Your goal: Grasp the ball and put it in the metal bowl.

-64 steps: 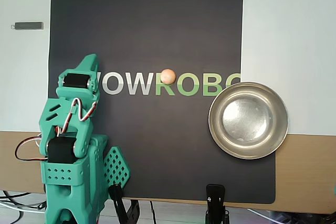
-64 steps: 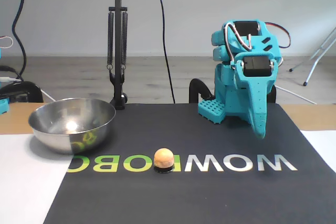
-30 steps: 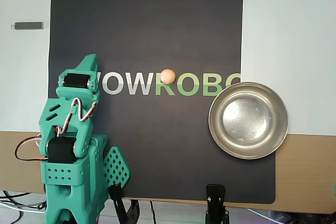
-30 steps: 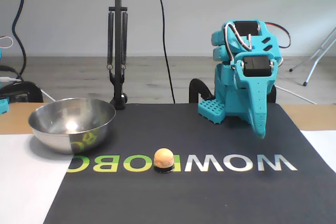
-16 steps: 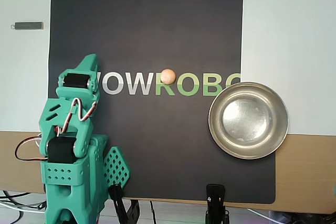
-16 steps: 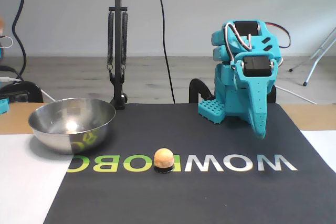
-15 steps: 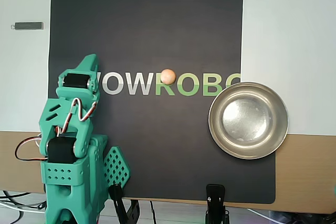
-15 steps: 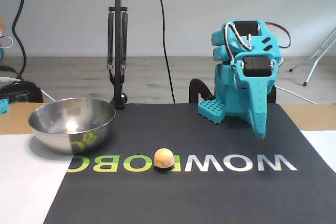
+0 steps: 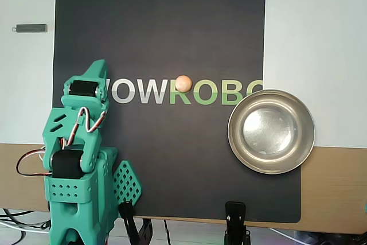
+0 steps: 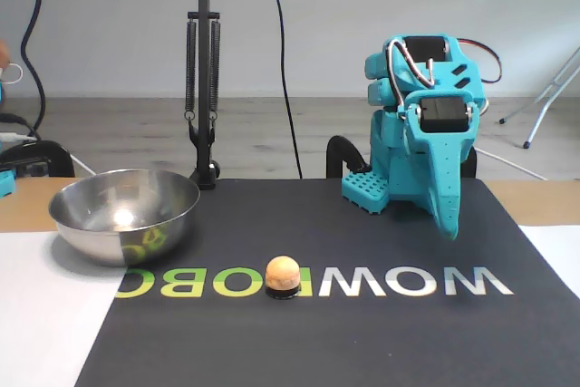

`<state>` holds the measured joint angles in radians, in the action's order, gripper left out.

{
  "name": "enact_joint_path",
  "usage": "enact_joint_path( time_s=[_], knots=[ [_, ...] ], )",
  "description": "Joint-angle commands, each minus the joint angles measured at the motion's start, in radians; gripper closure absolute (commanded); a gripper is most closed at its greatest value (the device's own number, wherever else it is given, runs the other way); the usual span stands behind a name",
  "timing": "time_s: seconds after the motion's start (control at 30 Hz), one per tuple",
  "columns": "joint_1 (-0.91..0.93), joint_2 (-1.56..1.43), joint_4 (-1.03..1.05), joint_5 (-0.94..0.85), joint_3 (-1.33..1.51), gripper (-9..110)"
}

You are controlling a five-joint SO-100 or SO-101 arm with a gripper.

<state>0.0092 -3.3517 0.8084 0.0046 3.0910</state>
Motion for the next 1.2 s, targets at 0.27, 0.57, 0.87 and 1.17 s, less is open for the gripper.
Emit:
enact_joint_path(
  time_s=[0.27,0.57,0.87,1.17],
  knots=[
    [0.006,-0.058,-0.009,-0.008,0.032,101],
    [0.008,-0.055,0.003,-0.008,0.0,101],
    [0.008,-0.044,0.005,-0.008,-0.02,101],
    [0.008,0.186,0.005,-0.008,-0.183,101]
  ],
)
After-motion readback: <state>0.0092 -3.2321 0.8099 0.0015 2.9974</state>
